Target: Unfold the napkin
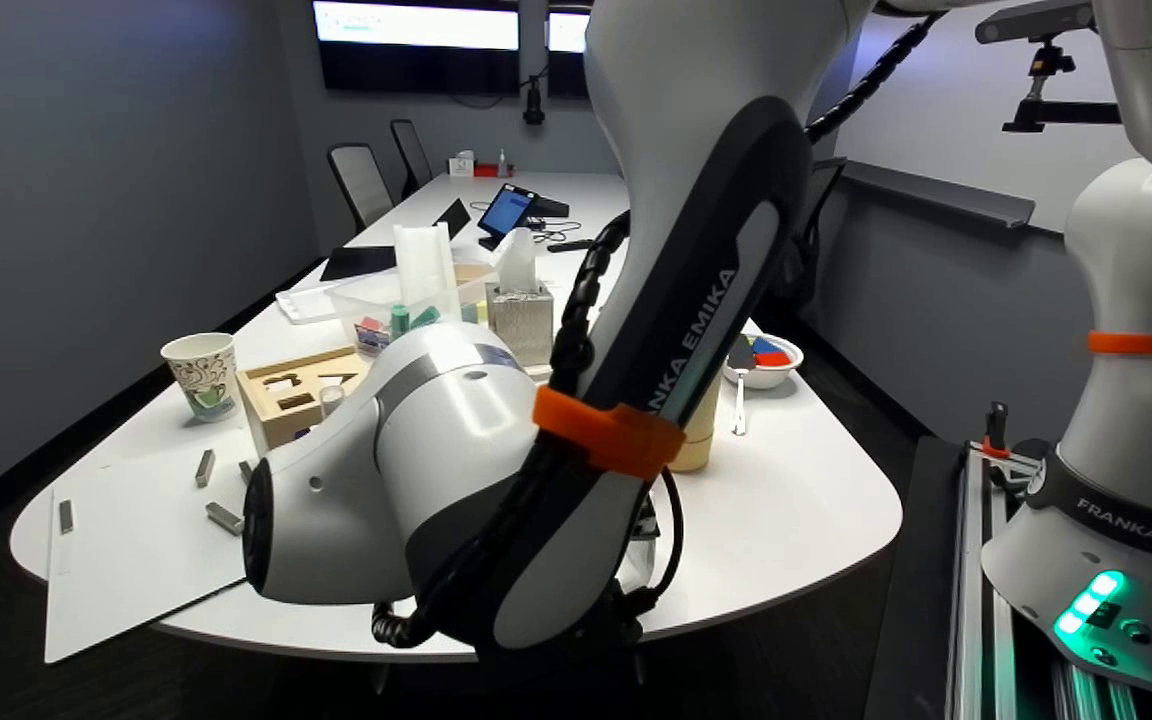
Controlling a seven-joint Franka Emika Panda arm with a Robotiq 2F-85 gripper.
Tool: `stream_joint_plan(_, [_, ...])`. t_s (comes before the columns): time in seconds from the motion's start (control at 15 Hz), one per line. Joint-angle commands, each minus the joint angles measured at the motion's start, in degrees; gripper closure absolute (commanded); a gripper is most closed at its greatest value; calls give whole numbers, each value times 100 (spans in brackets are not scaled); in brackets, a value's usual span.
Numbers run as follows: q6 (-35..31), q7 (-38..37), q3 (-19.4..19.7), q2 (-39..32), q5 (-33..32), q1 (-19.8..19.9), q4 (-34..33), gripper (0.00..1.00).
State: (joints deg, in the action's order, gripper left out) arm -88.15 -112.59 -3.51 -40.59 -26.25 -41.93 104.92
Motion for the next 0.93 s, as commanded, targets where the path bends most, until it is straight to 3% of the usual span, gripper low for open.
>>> stream_joint_plan(0.0, [365,-726,-5,-109,361,54,-184,100])
stream_joint_plan(0.4, [284,-858,19,-137,729,173,-130,100])
stream_joint_plan(0.47, [263,-820,17,-148,752,203,-128,74])
stream_joint_plan(0.6, [252,-721,-3,-171,835,282,-127,68])
stream_joint_plan(0.87, [139,-623,-38,-139,937,410,-54,37])
